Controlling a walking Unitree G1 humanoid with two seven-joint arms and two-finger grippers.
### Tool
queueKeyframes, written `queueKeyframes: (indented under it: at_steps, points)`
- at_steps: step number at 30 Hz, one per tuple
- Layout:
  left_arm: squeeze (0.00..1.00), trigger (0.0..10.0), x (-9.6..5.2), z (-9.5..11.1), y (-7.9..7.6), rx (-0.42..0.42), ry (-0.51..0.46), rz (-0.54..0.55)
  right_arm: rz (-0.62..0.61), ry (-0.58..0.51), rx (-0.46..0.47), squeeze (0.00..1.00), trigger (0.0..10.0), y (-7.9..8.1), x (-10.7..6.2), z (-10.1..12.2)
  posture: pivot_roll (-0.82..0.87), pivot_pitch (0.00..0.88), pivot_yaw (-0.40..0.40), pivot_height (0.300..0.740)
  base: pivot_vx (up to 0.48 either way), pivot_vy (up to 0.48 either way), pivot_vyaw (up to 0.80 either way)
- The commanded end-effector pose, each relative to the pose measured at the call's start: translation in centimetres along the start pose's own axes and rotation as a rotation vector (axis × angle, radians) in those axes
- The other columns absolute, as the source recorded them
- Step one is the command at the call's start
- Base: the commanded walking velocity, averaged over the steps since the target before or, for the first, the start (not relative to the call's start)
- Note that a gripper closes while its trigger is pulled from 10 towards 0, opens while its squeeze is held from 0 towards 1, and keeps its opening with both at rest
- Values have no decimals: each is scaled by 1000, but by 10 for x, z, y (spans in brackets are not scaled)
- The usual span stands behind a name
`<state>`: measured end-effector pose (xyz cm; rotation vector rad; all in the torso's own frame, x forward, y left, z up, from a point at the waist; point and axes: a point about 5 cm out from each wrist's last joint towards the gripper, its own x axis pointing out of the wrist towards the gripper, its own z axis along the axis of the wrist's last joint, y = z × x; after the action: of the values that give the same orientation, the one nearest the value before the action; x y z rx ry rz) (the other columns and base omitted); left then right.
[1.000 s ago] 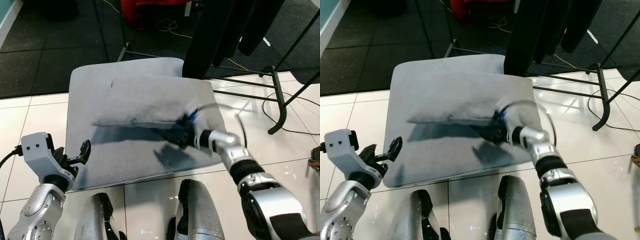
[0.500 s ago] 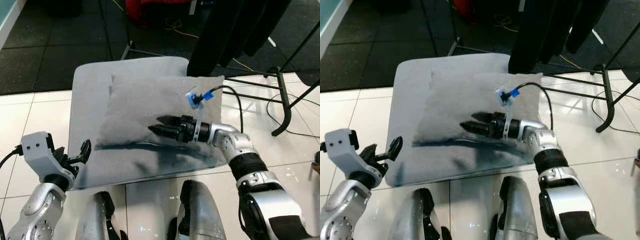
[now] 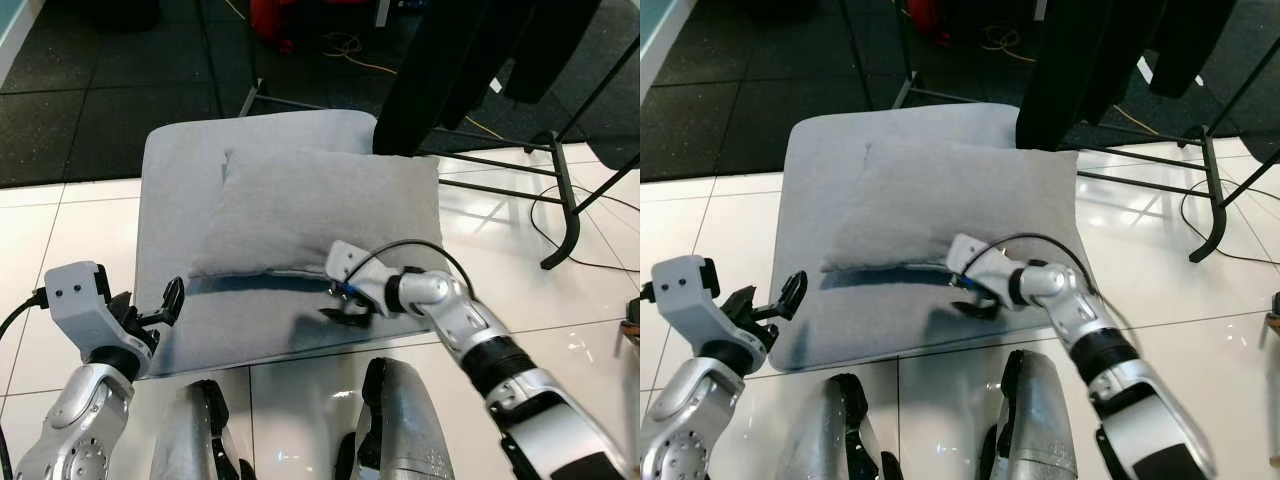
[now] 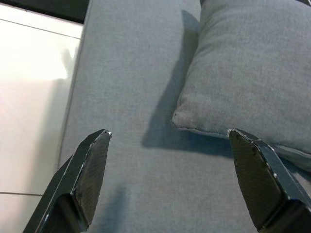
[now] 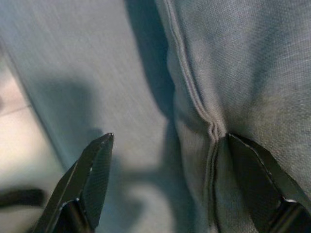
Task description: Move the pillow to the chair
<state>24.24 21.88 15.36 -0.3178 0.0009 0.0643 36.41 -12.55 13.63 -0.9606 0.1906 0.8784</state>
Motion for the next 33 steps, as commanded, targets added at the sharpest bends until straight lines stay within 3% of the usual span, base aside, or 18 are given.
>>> queueKeyframes:
  at_steps: [1,2,3,4,6,13,17,25,31,32,33]
  points:
    - [0,10000,-5,-6,1,-10,22,15,-58,104,-148,0,10000,3,-2,-13,-62,355,-55,500,0,0,0]
    - [0,10000,-5,-6,1,-10,22,15,-58,104,-148,0,10000,3,-2,-13,-62,355,-55,500,0,0,0]
    - [0,10000,-6,-6,1,-11,22,16,-91,148,-241,0,10000,2,-4,-18,-63,358,-55,500,0,0,0]
    - [0,10000,-6,-6,1,-11,22,16,-91,148,-241,0,10000,2,-4,-18,-63,358,-55,500,0,0,0]
    - [0,10000,-7,-5,1,-12,21,18,-204,196,-387,0,10000,-5,-8,-25,-64,362,-58,500,0,0,0]
    - [0,10000,-8,-5,0,-13,19,17,-300,195,-461,0,10000,-13,-9,-27,-64,363,-58,500,0,0,0]
    - [0,10000,-8,-4,0,-13,16,14,-442,190,-555,0,10000,-24,-12,-25,-64,366,-58,500,0,0,0]
    - [0,10000,-8,-2,-1,-10,10,10,-596,134,-614,0,10000,-34,-16,-17,-59,367,-58,500,0,0,0]
    - [0,10000,-8,-1,-1,-10,8,10,-640,131,-646,0,9686,-38,-17,-15,-58,366,-58,500,0,0,0]
    - [0,10000,-9,-1,-1,-8,7,9,-635,151,-660,0,0,-36,-16,-19,-51,369,-56,500,0,0,0]
    - [0,10000,-9,-1,-1,-8,7,9,-635,151,-660,0,0,-36,-16,-19,-51,369,-56,500,0,0,0]
